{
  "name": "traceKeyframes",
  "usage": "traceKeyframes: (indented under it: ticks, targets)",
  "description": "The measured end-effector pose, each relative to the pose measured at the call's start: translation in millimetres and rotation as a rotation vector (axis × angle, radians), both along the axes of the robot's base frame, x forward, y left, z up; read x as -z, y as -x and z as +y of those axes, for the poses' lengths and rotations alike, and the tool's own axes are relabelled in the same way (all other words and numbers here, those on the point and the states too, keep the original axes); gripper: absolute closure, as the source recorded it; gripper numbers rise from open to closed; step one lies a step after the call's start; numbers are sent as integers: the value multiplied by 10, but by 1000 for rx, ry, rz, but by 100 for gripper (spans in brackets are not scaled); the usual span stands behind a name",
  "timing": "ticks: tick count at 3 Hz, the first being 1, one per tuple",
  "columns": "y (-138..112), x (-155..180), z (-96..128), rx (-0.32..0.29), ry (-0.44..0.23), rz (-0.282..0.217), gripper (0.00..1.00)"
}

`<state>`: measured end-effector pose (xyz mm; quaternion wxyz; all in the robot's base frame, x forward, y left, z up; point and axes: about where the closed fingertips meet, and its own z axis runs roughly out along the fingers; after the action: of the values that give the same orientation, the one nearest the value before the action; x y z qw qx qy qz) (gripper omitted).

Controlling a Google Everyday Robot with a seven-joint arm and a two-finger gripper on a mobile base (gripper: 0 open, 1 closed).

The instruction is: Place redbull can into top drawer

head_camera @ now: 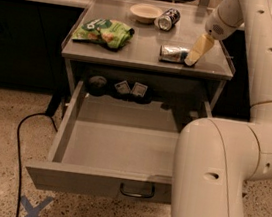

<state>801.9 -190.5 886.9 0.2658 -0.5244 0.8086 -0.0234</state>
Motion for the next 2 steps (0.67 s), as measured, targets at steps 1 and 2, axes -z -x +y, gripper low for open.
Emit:
traceKeyframes:
  ticks: [1, 2]
  targets:
    - [24, 9, -29, 5, -75, -3, 0]
    - [23, 10, -28, 5, -75, -3, 0]
